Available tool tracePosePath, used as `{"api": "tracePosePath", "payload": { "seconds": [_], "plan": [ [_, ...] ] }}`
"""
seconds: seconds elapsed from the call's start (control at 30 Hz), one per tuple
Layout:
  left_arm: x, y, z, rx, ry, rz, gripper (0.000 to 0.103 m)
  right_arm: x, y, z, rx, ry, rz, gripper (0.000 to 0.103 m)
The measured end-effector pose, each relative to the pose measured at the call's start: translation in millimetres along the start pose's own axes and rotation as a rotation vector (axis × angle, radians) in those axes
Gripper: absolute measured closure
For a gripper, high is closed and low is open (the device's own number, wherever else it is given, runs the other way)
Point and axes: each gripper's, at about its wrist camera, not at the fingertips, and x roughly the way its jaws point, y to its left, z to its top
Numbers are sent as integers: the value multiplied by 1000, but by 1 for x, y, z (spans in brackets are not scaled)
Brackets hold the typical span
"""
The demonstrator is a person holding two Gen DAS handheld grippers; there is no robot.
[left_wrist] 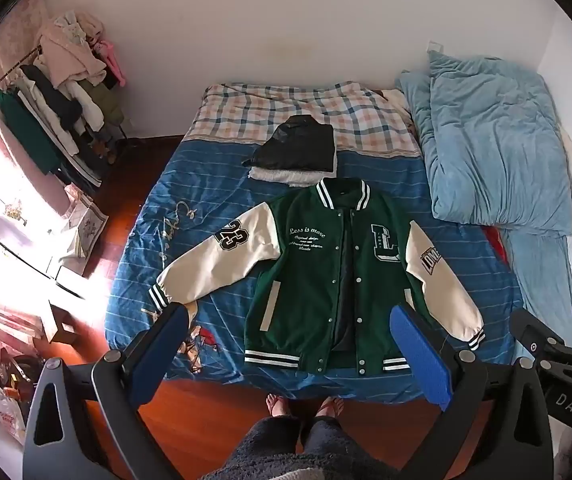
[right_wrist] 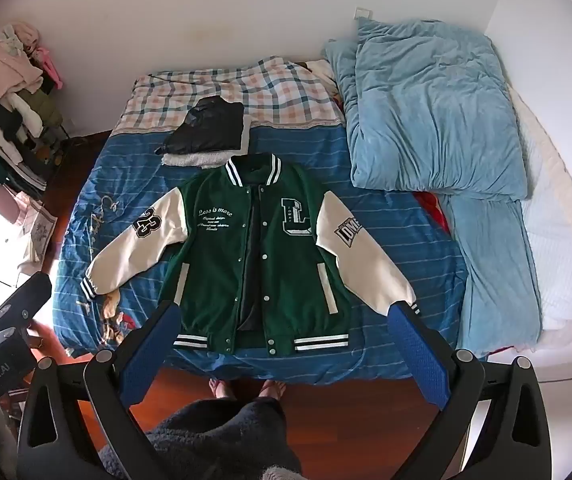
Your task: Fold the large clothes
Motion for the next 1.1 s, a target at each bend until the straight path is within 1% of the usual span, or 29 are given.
{"api": "tracePosePath", "payload": {
  "seconds": [0.27,0.3,0.53,0.57,0.7,1.1],
  "plan": [
    [3,1,2,0,9,1,0,0,0,0,0,-1,2,0],
    [-1,0,4,0,-3,4,0,0,0,0,1,-1,1,0],
    [-4,-3,7,2,-4,2,0,1,1,-3,-3,-2,-3,0],
    [-1,0,4,-4,-4,3,0,2,1,-4,-3,-3,-3,0],
    [-1,0,4,-5,-3,2,0,-4,2,9,-3,-4,-2,0],
    [-1,-4,13,-8,-4,2,0,-8,9,11,-9,-6,-6,0]
  ]
}}
